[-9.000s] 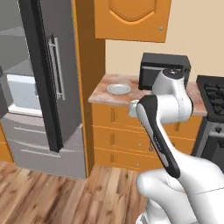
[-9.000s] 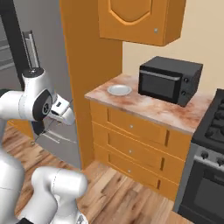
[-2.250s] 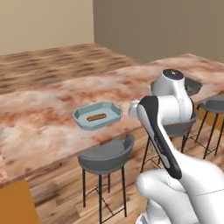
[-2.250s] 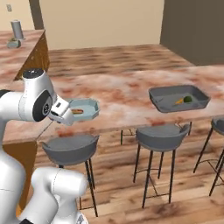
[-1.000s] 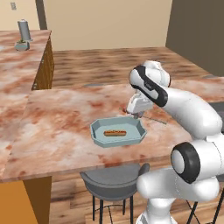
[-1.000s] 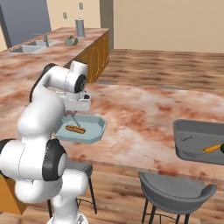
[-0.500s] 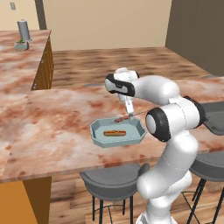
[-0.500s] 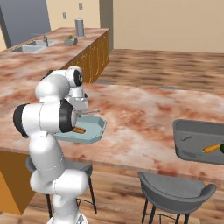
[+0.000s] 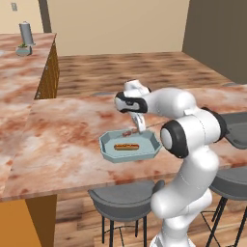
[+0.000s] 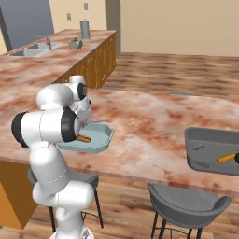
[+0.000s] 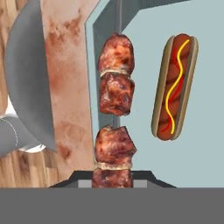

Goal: Place the cold items (lime and carrot) from the fridge in one tupperware on the dining counter. Place the warm items (hot dog and kebab skewer) in the stove area in another tupperware.

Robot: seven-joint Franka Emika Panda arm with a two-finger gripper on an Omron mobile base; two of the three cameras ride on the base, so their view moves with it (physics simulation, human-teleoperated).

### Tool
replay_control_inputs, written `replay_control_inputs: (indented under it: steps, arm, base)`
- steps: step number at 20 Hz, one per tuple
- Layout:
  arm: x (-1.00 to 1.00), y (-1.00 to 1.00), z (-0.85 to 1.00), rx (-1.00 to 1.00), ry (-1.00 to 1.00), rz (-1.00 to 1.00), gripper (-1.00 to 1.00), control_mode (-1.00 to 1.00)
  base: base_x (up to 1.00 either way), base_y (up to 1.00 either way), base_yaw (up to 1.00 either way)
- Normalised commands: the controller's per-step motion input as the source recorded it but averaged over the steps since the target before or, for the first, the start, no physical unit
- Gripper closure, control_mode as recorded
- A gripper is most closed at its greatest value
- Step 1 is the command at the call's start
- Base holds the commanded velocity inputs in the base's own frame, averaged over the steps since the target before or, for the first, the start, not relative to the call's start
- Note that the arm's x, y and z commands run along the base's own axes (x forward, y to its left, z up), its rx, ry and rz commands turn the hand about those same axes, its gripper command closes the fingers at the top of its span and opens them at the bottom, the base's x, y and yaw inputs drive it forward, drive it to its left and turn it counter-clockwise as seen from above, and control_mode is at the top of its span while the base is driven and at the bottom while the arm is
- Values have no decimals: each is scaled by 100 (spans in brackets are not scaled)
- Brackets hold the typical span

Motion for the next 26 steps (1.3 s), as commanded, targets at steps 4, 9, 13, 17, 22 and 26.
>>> replay_control_inputs:
  steps: [4,9,13,17,22,26]
  arm:
    - [39,3,-29,6,-1,1,100,-100]
    - [31,4,-39,0,0,7,100,-100]
    - [24,5,-30,0,0,5,100,-100]
    - [23,7,-26,1,0,2,100,-100]
    - [31,9,-21,5,0,0,100,-100]
    - [25,5,-22,4,0,0,100,-100]
  base:
    - [0,0,0]
    - [0,0,0]
    - [0,0,0]
    - [0,0,0]
    - [0,0,0]
    - [0,0,0]
